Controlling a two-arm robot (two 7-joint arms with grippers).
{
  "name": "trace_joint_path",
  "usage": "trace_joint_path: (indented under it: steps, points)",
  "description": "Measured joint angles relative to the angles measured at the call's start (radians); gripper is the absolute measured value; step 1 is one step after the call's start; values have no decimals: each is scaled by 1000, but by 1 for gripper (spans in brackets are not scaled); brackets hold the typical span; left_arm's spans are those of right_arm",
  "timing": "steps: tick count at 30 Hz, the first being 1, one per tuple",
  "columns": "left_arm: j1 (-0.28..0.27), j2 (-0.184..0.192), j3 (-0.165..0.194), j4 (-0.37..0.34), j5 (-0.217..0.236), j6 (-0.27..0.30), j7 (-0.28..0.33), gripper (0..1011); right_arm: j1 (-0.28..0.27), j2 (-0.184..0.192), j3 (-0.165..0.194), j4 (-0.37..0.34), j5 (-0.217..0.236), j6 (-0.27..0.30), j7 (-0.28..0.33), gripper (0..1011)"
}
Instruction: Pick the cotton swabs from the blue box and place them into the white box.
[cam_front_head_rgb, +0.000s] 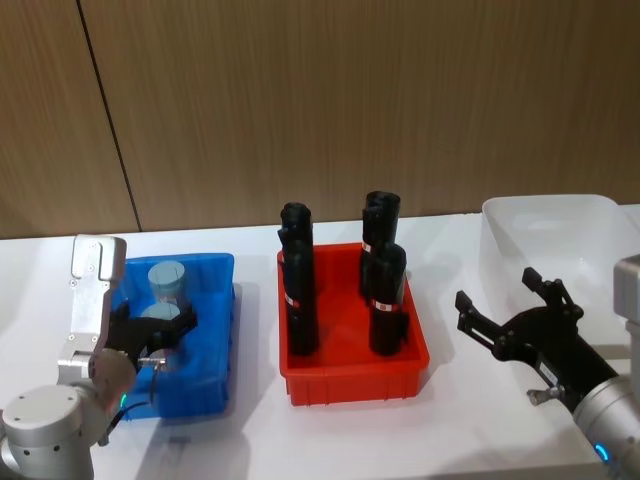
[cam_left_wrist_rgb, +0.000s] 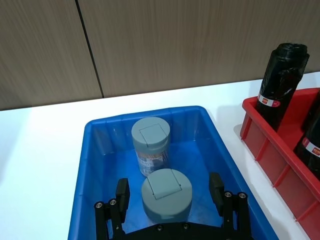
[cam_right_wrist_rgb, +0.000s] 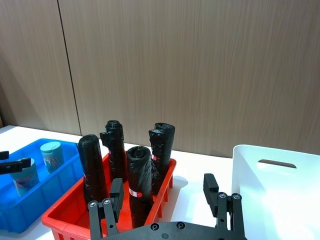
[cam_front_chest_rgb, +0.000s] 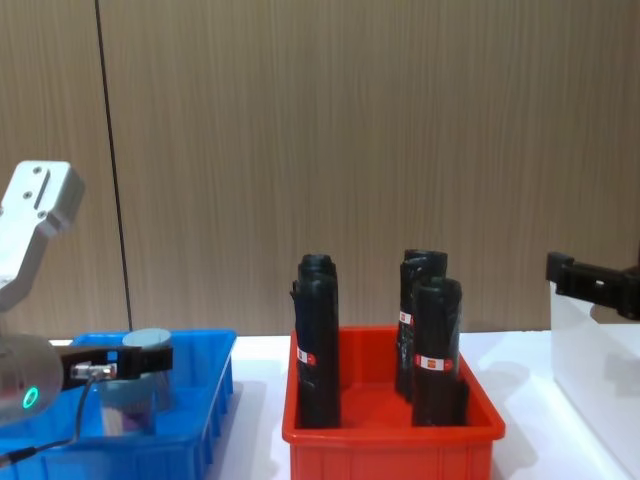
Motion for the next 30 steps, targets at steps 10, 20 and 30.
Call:
trace_joint_path:
  steps: [10, 20, 30]
  points:
    - [-24, -6, -8, 49, 9, 0, -29, 1003, 0, 0, 0, 0, 0, 0, 0, 1002]
    - [-56, -17, -11, 112, 26, -6, -71, 1003, 0, 0, 0, 0, 0, 0, 0, 1002]
    - [-82, -27, -12, 160, 41, -12, -102, 862, 0, 0, 0, 0, 0, 0, 0, 1002]
